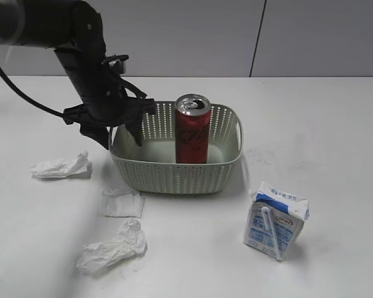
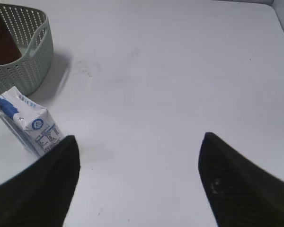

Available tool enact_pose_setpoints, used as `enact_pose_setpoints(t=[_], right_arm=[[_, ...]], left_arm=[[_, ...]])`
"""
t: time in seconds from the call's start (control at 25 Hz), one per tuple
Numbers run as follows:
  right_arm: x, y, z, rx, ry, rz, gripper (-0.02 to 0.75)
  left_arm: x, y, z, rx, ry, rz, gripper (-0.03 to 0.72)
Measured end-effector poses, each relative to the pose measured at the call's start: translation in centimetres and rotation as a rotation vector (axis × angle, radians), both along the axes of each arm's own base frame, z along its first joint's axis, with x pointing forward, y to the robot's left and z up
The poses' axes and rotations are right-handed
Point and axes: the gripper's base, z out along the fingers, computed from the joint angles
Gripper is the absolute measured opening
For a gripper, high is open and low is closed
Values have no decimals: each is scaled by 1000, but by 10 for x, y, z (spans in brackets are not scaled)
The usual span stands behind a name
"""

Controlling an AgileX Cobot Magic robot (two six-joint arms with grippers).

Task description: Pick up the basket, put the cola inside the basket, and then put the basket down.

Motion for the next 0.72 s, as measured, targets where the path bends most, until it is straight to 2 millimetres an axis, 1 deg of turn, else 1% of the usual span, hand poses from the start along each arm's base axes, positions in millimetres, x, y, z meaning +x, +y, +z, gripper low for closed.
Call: enact_pose_setpoints(t=[0.04, 0.12, 0.24, 0.36, 0.56, 0.72], right_arm=[[-1, 0, 0, 0, -2, 0, 592], [-3, 0, -1, -1, 7, 0, 592], [-5, 0, -9, -7, 60, 2, 592], [-9, -1, -14, -9, 76, 2, 592], [-14, -1, -14, -6, 41, 3, 591], [-14, -1, -14, -6, 40, 3, 591]], left_arm=[[-1, 0, 0, 2, 6, -4, 629], [-2, 2, 2, 5, 16, -6, 669], [-2, 8, 13, 0, 8, -2, 688], [1, 20, 32, -9, -12, 1, 692], [9, 54, 76, -26, -67, 0, 693], [8, 90, 102, -20, -87, 13, 693]])
